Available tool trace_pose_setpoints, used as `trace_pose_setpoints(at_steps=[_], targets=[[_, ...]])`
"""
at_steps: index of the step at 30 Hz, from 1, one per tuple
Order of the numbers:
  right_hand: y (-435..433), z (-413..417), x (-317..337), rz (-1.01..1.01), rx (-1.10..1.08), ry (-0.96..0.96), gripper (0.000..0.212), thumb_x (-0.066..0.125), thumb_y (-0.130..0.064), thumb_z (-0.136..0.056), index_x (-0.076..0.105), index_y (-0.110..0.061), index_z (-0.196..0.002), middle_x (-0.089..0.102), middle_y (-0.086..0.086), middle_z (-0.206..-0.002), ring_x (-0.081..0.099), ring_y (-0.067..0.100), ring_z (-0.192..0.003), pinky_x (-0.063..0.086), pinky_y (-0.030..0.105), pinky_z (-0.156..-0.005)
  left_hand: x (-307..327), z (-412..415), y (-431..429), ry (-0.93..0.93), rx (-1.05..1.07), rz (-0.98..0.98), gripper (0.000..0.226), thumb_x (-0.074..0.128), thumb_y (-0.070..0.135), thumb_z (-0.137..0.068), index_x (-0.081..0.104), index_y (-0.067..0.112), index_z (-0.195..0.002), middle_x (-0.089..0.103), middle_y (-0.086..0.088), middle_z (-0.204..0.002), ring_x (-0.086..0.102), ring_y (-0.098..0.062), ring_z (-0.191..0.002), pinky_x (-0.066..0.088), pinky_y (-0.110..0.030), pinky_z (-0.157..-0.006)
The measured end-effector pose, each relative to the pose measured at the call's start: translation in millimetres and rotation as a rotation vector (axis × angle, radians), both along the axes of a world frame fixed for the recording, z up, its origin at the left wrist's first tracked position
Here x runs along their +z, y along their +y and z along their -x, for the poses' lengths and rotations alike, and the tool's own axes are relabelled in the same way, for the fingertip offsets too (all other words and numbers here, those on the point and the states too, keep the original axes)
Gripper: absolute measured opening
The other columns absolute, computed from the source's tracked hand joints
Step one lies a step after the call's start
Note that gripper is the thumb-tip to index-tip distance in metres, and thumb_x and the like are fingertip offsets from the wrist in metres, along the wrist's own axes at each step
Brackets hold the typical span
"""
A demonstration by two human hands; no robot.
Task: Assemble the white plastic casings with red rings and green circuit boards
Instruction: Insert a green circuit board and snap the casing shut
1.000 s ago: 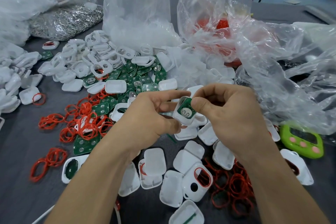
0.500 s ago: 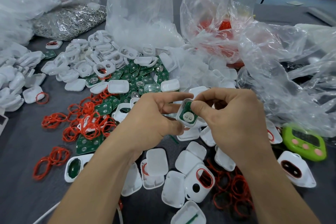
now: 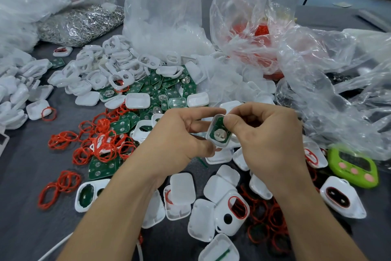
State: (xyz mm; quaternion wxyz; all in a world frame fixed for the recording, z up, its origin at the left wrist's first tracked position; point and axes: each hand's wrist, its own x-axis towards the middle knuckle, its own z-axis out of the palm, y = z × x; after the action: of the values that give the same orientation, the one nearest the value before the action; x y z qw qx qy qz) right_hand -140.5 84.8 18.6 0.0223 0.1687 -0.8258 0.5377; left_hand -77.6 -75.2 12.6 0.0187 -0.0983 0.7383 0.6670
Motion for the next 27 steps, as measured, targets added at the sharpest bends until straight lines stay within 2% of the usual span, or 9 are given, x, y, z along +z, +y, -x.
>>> trace_pose_setpoints(at_steps=[7,14,16,20,27], targets=[[0,0,0,0.004,0.017,-0.003,0.020,0.082,-0.018,-0.085,0.074,-0.027,-0.070,0.069,-0.017,-0.061,0.061,0.002,-0.053,0.045,0.012,-0.053,0,1,0,0.000,0.007,0.010,0.067,0.072,-0.020,-0.077,0.070,0.023,-0.128,0.080,-0.002,-0.098,0.075,-0.018,-0.087,0.061,-0.043,-0.089],[-3,-5,1,-0.079,-0.020,0.125,0.024,0.082,-0.023,-0.086,0.070,-0.034,-0.068,0.069,-0.024,-0.067,0.064,-0.001,-0.059,0.046,0.010,-0.055,1,0,2,0.011,0.017,-0.011,0.068,0.074,-0.020,-0.075,0.071,0.026,-0.126,0.080,-0.004,-0.098,0.076,-0.030,-0.097,0.059,-0.052,-0.095],[-4,-6,0,-0.100,-0.036,0.166,0.020,0.081,-0.025,-0.086,0.071,-0.033,-0.071,0.069,-0.022,-0.067,0.065,-0.001,-0.061,0.048,0.011,-0.058,1,0,2,0.014,0.019,-0.026,0.068,0.074,-0.021,-0.075,0.071,0.025,-0.125,0.080,-0.005,-0.098,0.076,-0.032,-0.098,0.059,-0.051,-0.094],[-6,-9,-1,-0.139,-0.057,0.237,0.011,0.079,-0.026,-0.087,0.074,-0.028,-0.077,0.068,-0.015,-0.061,0.066,0.004,-0.062,0.051,0.021,-0.061,0,1,3,0.019,0.025,-0.047,0.068,0.074,-0.022,-0.073,0.072,0.025,-0.123,0.080,-0.005,-0.098,0.076,-0.028,-0.095,0.061,-0.035,-0.085],[-11,-12,-2,-0.115,-0.091,0.288,0.012,0.082,-0.025,-0.083,0.073,-0.029,-0.076,0.067,-0.015,-0.062,0.066,0.006,-0.062,0.054,0.029,-0.062,1,1,5,0.018,0.039,-0.081,0.068,0.071,-0.028,-0.072,0.072,0.022,-0.118,0.080,-0.007,-0.095,0.075,-0.018,-0.082,0.061,-0.033,-0.080]])
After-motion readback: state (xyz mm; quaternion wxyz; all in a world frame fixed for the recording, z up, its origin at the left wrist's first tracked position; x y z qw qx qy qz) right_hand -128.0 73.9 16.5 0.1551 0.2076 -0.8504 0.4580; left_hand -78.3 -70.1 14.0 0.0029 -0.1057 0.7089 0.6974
